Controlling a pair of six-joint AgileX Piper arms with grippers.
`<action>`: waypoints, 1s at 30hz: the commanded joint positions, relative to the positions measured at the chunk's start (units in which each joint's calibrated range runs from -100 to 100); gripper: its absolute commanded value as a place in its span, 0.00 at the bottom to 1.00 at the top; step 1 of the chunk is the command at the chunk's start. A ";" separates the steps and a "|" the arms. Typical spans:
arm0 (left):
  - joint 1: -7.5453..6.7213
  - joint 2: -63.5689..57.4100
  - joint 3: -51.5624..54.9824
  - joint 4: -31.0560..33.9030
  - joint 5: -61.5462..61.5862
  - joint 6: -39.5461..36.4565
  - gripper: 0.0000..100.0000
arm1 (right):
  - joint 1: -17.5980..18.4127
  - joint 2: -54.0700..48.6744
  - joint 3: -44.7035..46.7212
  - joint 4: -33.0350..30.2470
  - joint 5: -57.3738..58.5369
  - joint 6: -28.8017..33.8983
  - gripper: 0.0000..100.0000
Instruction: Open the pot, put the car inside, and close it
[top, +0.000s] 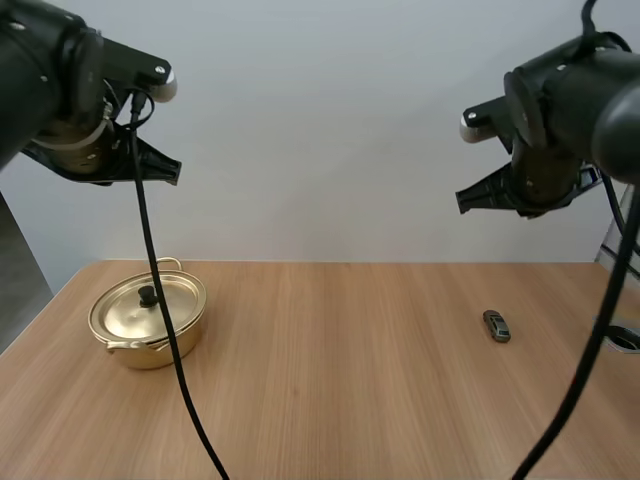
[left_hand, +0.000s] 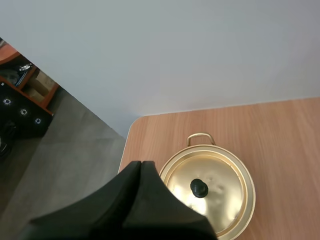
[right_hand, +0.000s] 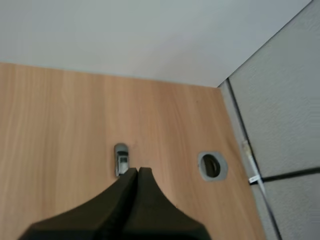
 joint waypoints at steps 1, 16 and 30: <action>-0.04 10.31 -0.04 0.98 -0.60 -0.70 0.00 | 0.00 11.71 -3.18 -12.94 -9.89 5.96 0.00; -0.04 10.62 -0.04 4.54 0.00 1.43 1.00 | 0.00 21.78 -1.07 -12.11 4.45 5.13 1.00; 0.04 18.45 4.50 -0.46 2.26 -6.18 1.00 | 0.00 21.78 -1.07 -10.95 5.36 6.39 1.00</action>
